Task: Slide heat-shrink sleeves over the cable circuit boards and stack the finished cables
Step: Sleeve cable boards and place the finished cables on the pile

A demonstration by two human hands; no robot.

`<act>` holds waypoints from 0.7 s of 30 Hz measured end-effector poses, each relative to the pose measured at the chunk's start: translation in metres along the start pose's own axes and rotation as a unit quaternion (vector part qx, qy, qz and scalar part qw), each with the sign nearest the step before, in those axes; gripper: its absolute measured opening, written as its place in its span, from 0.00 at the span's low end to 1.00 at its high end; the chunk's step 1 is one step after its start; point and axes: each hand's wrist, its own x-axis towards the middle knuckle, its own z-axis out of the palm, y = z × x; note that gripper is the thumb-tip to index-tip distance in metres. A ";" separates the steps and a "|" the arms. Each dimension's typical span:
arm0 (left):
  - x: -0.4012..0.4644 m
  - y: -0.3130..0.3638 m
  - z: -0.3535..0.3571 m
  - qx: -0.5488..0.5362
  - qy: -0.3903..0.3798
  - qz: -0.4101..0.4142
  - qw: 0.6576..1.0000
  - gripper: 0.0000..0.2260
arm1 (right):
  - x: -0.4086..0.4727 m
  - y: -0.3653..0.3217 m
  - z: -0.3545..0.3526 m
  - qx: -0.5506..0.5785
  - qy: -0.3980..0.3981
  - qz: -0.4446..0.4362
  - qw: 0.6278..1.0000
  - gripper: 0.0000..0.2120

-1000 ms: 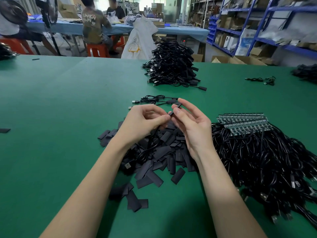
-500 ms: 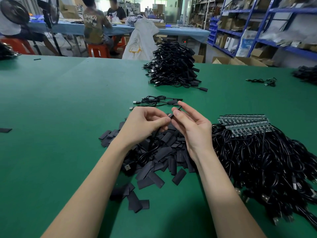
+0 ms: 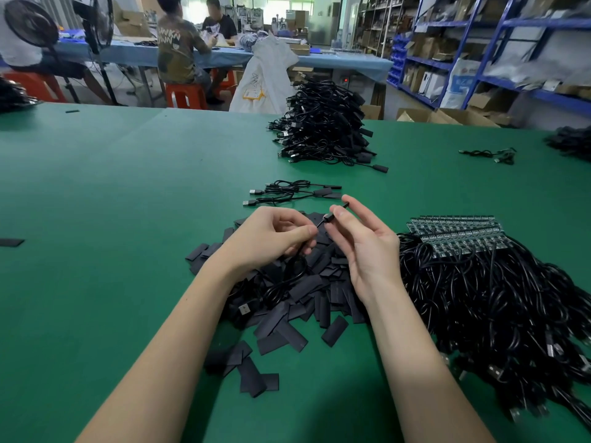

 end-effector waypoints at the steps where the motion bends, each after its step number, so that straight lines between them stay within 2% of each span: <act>1: 0.000 0.000 0.000 0.002 0.001 0.001 1.000 0.06 | 0.000 0.000 0.000 -0.003 -0.003 0.000 1.000 0.12; 16: -0.003 0.003 0.001 0.017 0.008 -0.002 1.000 0.06 | -0.002 0.002 0.002 -0.022 -0.017 0.005 1.000 0.12; 21: -0.001 0.007 0.000 0.011 0.013 -0.008 1.000 0.06 | 0.002 0.000 -0.002 -0.025 -0.046 0.026 0.998 0.22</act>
